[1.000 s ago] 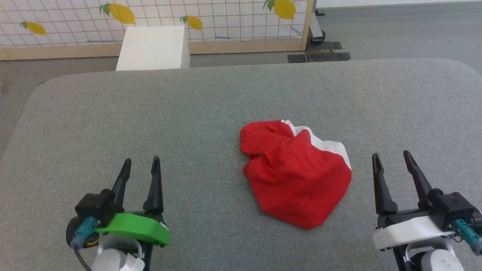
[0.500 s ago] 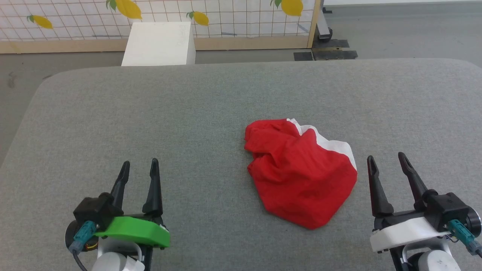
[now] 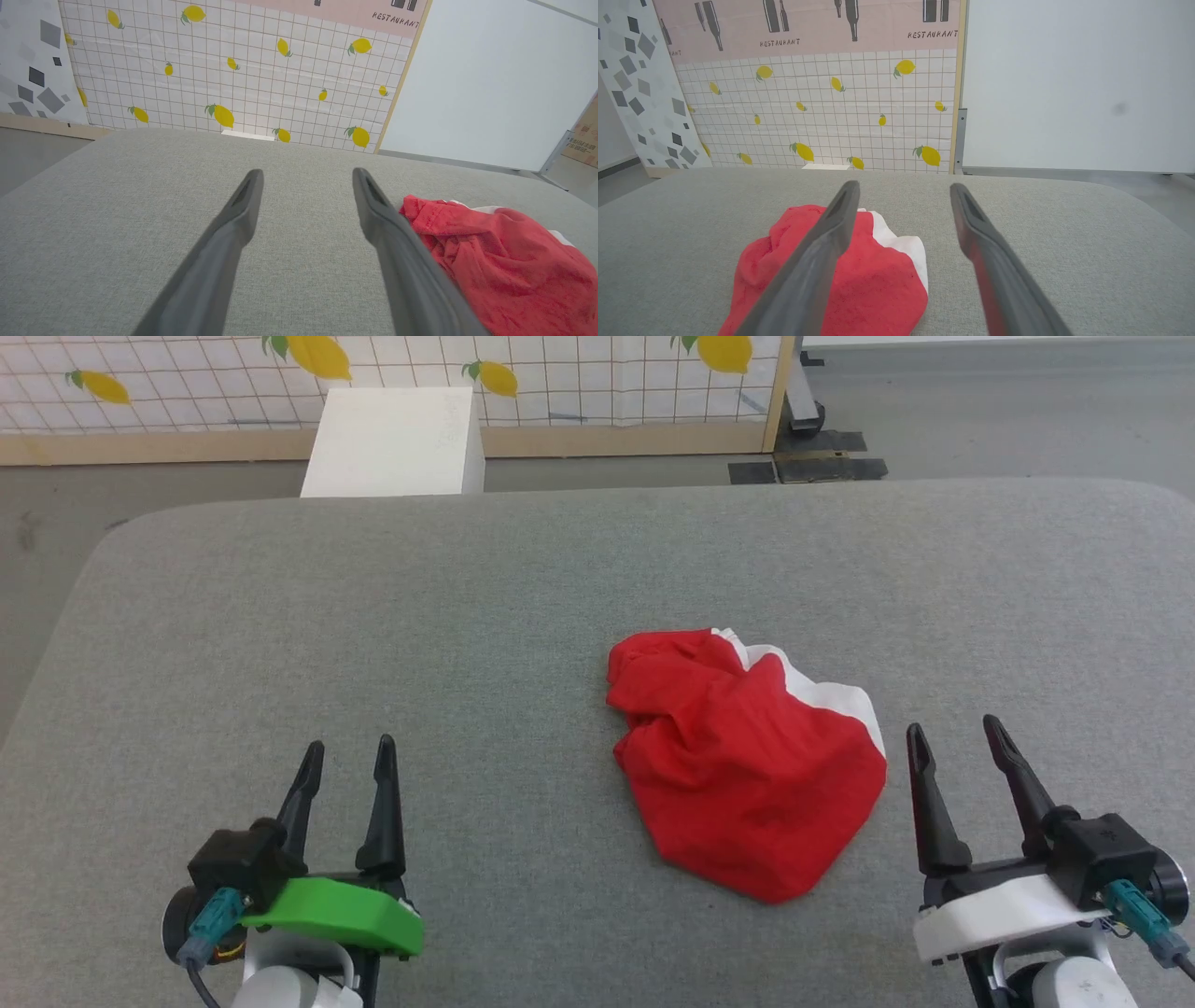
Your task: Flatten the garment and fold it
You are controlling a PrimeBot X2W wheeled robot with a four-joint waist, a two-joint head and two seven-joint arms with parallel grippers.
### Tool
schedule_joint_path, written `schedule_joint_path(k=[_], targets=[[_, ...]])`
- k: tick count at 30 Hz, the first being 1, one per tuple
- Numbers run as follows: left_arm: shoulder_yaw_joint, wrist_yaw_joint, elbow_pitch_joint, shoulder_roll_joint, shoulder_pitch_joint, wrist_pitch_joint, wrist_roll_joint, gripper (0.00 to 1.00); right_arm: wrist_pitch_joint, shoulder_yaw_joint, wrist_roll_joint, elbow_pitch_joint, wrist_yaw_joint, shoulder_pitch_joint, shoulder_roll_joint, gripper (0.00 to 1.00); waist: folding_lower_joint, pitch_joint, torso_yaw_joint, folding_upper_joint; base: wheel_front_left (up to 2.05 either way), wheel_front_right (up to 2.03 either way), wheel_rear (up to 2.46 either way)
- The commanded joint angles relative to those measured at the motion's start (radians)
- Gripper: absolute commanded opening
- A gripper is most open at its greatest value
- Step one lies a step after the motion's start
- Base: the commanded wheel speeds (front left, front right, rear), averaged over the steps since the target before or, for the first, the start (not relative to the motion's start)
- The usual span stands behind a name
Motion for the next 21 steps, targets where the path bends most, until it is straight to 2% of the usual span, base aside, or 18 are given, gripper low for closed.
schedule_joint_path(k=[1, 5, 9, 14, 18, 21], targets=[[0.000, -0.006, 0.001, -0.004, 0.006, -0.004, 0.004, 1.00, 0.004, 0.011, -0.004, 0.002, -0.002, -0.002, 0.001, 1.00, 0.0000, 0.001, 0.003, 0.0000, 0.00, 0.00, 0.00], [-0.008, -0.007, 0.001, -0.005, -0.001, -0.004, 0.004, 1.00, 0.027, 0.063, -0.039, -0.007, -0.002, -0.062, 0.001, 1.00, 0.0000, 0.010, 0.016, 0.0000, 0.00, 0.00, 0.00], [-0.017, -0.007, -0.008, -0.005, -0.013, -0.004, -0.007, 1.00, 0.108, 0.149, -0.082, 0.017, -0.002, -0.177, 0.001, 1.00, 0.0000, 0.032, 0.036, 0.0000, 0.00, 0.00, 0.00], [-0.037, -0.007, -0.022, -0.005, -0.040, -0.004, -0.019, 1.00, 0.362, 0.256, -0.121, 0.154, -0.002, -0.343, 0.001, 1.00, 0.0000, 0.069, 0.074, 0.0000, 0.00, 0.00, 0.00], [-0.053, -0.007, -0.027, -0.005, -0.060, -0.004, -0.026, 1.00, 0.581, 0.324, -0.109, 0.273, -0.002, -0.441, 0.001, 1.00, 0.0000, 0.100, 0.109, 0.0000, 0.00, 0.00, 0.00], [-0.064, -0.007, -0.029, -0.005, -0.071, -0.004, -0.035, 1.00, 0.702, 0.365, -0.101, 0.334, -0.002, -0.493, -0.007, 1.00, 0.0000, 0.121, 0.135, 0.0000, 0.00, 0.00, 0.00]])
